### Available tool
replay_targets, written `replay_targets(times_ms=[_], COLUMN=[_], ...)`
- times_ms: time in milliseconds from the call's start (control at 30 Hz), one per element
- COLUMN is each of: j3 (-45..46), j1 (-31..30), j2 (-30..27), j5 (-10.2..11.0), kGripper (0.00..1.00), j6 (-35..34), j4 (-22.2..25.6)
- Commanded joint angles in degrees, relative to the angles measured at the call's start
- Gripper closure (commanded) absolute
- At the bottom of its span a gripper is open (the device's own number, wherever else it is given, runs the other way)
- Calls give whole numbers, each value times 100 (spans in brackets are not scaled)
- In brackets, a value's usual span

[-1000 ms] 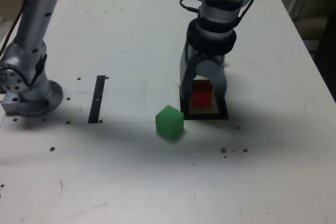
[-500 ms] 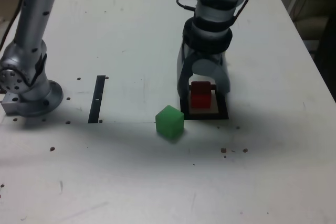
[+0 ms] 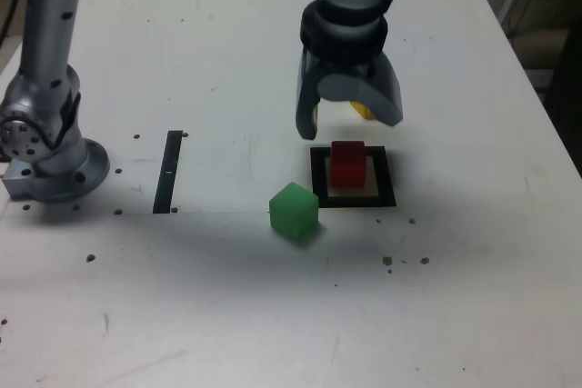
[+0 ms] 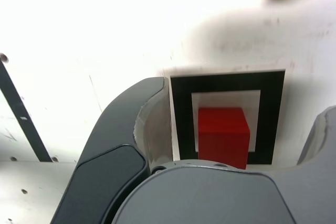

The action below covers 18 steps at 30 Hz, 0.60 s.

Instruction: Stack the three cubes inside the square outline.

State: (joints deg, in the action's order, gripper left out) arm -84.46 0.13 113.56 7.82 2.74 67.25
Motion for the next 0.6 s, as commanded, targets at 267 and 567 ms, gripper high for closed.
replay_targets(times_ms=[267, 567], j3=[-834, -1572], j1=[649, 1093], j2=[34, 432], j5=[78, 87], kGripper=[1, 1], j6=[671, 1064], j4=[586, 940])
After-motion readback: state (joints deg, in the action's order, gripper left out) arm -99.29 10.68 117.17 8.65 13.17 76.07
